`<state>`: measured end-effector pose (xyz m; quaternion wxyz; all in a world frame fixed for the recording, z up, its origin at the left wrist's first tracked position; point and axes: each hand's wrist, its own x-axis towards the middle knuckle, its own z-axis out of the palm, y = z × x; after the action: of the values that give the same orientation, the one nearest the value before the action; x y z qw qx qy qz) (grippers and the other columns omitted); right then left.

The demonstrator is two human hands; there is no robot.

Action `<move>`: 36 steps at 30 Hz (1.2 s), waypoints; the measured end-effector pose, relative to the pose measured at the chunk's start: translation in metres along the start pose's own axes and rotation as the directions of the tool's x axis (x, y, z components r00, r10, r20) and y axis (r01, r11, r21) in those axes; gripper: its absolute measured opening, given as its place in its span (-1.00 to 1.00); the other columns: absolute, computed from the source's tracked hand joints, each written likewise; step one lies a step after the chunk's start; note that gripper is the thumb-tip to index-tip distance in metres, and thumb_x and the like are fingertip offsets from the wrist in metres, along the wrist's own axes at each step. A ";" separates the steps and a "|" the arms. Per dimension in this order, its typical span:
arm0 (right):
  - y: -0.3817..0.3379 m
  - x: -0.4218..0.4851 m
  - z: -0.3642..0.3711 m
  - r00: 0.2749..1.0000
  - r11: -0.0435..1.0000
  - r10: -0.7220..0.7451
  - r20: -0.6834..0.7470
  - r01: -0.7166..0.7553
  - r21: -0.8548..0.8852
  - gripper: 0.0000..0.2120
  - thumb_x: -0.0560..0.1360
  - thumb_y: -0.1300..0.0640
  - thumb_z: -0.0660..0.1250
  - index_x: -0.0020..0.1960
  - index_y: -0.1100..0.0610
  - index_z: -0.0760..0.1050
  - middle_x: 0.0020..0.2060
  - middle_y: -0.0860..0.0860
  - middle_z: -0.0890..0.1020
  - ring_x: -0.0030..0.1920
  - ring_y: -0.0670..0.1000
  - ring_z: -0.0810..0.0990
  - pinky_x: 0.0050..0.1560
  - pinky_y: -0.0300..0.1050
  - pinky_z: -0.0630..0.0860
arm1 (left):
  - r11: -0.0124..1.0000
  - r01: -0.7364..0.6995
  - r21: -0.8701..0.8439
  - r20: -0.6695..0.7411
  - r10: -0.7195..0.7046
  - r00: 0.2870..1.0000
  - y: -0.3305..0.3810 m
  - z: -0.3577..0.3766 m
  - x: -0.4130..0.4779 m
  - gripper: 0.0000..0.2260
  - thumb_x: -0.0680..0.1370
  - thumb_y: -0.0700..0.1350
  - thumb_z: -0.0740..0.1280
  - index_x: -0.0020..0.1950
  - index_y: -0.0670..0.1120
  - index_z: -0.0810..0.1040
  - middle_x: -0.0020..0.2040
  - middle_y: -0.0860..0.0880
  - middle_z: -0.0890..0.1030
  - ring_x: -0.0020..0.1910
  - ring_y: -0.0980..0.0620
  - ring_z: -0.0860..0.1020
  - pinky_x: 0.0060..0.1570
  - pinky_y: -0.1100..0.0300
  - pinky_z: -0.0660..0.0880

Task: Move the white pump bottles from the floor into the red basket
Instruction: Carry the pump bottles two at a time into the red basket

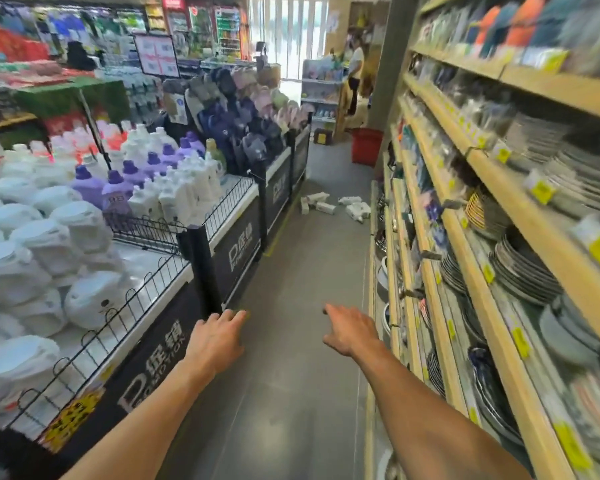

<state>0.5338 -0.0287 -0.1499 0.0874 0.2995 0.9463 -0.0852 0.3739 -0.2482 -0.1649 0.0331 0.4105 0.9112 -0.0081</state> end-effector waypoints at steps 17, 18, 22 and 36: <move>0.010 0.094 -0.056 0.975 0.980 0.200 -0.093 -0.198 0.030 -0.44 0.55 -0.01 0.38 0.51 0.03 0.32 0.39 0.10 0.50 0.38 0.19 0.44 0.29 0.12 0.43 | 0.968 -0.250 -0.003 -0.078 0.249 0.965 -0.007 -0.045 0.173 -0.47 0.58 0.15 0.29 0.51 0.11 0.23 0.33 0.01 0.45 0.31 -0.09 0.47 0.20 -0.03 0.46; 0.011 0.099 -0.057 0.975 0.979 0.205 -0.087 -0.203 0.028 -0.43 0.55 -0.01 0.39 0.51 0.04 0.31 0.39 0.10 0.50 0.38 0.19 0.44 0.29 0.11 0.43 | 0.966 -0.258 -0.007 -0.069 0.257 0.964 -0.007 -0.044 0.179 -0.47 0.59 0.15 0.29 0.52 0.11 0.23 0.34 0.01 0.45 0.32 -0.09 0.47 0.22 -0.03 0.46; 0.021 0.126 -0.071 0.970 0.974 0.227 -0.093 -0.227 0.008 -0.43 0.55 0.00 0.38 0.51 0.04 0.31 0.37 0.11 0.50 0.36 0.21 0.45 0.26 0.11 0.44 | 0.961 -0.275 -0.019 -0.081 0.272 0.959 -0.009 -0.051 0.214 -0.48 0.58 0.14 0.29 0.52 0.11 0.24 0.35 0.01 0.45 0.32 -0.10 0.47 0.21 -0.02 0.46; 0.082 0.251 -0.092 0.972 0.977 0.211 -0.102 -0.206 0.058 -0.45 0.57 0.00 0.37 0.51 0.03 0.31 0.39 0.09 0.49 0.37 0.17 0.44 0.27 0.13 0.42 | 0.972 -0.230 0.045 -0.076 0.233 0.970 0.012 -0.067 0.339 -0.47 0.56 0.14 0.32 0.50 0.14 0.24 0.32 0.02 0.47 0.30 -0.09 0.48 0.18 -0.05 0.46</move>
<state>0.3689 0.1958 -0.1241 0.0381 0.4035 0.9106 -0.0814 0.1553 0.0156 -0.1210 -0.0102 0.5144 0.8575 -0.0039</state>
